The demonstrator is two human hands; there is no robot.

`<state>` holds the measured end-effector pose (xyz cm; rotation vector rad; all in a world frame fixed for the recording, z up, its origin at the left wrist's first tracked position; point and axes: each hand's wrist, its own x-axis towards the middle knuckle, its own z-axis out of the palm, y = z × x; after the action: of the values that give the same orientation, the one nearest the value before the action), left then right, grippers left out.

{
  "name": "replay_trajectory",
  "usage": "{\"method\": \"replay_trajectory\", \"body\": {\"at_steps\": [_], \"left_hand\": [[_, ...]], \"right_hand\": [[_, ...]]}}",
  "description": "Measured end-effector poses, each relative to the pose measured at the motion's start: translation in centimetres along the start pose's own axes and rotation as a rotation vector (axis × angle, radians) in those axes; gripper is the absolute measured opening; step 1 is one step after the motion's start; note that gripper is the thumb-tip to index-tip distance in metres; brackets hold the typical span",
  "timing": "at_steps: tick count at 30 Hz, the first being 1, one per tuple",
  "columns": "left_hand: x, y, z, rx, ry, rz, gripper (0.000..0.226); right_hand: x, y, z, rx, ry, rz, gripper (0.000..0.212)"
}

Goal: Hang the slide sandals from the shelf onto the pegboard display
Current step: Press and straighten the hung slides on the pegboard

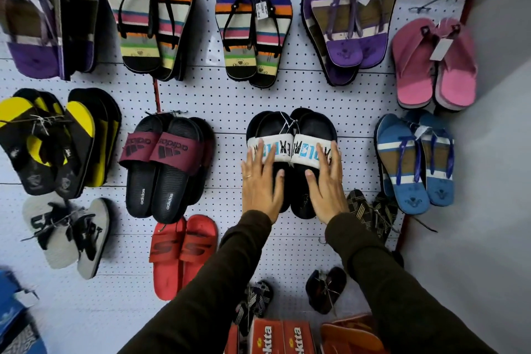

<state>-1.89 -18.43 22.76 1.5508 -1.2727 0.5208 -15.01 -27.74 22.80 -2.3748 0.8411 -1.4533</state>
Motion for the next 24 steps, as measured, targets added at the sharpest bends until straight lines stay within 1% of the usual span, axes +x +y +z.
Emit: {"method": "replay_trajectory", "body": {"at_steps": [3, 5, 9, 12, 19, 21, 24], "left_hand": [[1.1, -0.6, 1.2, 0.137, -0.152, 0.040, 0.059], [1.6, -1.5, 1.9, 0.195, -0.213, 0.032, 0.061], [2.6, -3.1, 2.6, 0.215, -0.298, -0.002, 0.065], [3.4, -3.6, 2.7, 0.209, -0.357, -0.022, 0.067], [3.9, -3.7, 2.2, 0.145, -0.377, -0.017, 0.060], [3.7, -3.8, 1.2, 0.151, -0.346, -0.004, 0.059], [3.0, -4.5, -1.0, 0.181, -0.233, -0.012, 0.057]], "right_hand": [[0.8, 0.2, 0.7, -0.055, -0.066, 0.018, 0.064], [1.2, 0.4, 1.3, -0.084, -0.120, 0.022, 0.066], [1.7, 1.0, 2.4, -0.178, -0.214, -0.011, 0.071], [2.3, 1.1, 3.1, -0.196, -0.230, 0.019, 0.072], [2.5, 0.4, 3.4, -0.174, -0.206, 0.069, 0.069], [2.2, -0.2, 3.6, -0.157, -0.137, 0.053, 0.066], [1.7, -1.6, 4.5, -0.155, -0.019, -0.004, 0.061]]}}
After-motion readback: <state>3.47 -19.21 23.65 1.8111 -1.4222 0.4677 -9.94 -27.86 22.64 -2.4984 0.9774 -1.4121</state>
